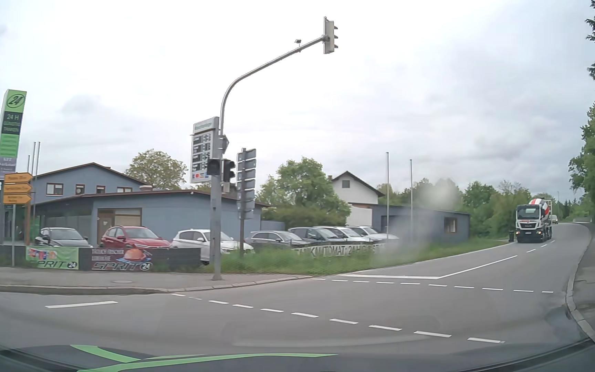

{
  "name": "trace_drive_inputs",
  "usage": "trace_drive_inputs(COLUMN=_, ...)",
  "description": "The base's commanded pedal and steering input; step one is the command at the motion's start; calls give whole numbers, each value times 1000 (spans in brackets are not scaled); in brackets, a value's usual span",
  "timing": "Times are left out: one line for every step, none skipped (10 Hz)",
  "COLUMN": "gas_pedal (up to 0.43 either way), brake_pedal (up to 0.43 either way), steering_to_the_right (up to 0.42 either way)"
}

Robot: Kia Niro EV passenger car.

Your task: Follow the waypoints while adhering to traffic rules and regulations

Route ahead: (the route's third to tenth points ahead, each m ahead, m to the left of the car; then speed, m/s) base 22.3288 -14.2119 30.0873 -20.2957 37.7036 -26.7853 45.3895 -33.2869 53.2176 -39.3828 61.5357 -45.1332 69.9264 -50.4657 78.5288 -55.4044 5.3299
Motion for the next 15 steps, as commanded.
trace_drive_inputs(gas_pedal=189, brake_pedal=0, steering_to_the_right=325)
trace_drive_inputs(gas_pedal=189, brake_pedal=0, steering_to_the_right=330)
trace_drive_inputs(gas_pedal=189, brake_pedal=0, steering_to_the_right=332)
trace_drive_inputs(gas_pedal=189, brake_pedal=0, steering_to_the_right=332)
trace_drive_inputs(gas_pedal=189, brake_pedal=0, steering_to_the_right=332)
trace_drive_inputs(gas_pedal=209, brake_pedal=0, steering_to_the_right=331)
trace_drive_inputs(gas_pedal=220, brake_pedal=0, steering_to_the_right=325)
trace_drive_inputs(gas_pedal=220, brake_pedal=0, steering_to_the_right=318)
trace_drive_inputs(gas_pedal=240, brake_pedal=0, steering_to_the_right=304)
trace_drive_inputs(gas_pedal=260, brake_pedal=0, steering_to_the_right=287)
trace_drive_inputs(gas_pedal=268, brake_pedal=0, steering_to_the_right=271)
trace_drive_inputs(gas_pedal=280, brake_pedal=0, steering_to_the_right=255)
trace_drive_inputs(gas_pedal=280, brake_pedal=0, steering_to_the_right=233)
trace_drive_inputs(gas_pedal=287, brake_pedal=0, steering_to_the_right=206)
trace_drive_inputs(gas_pedal=299, brake_pedal=0, steering_to_the_right=186)
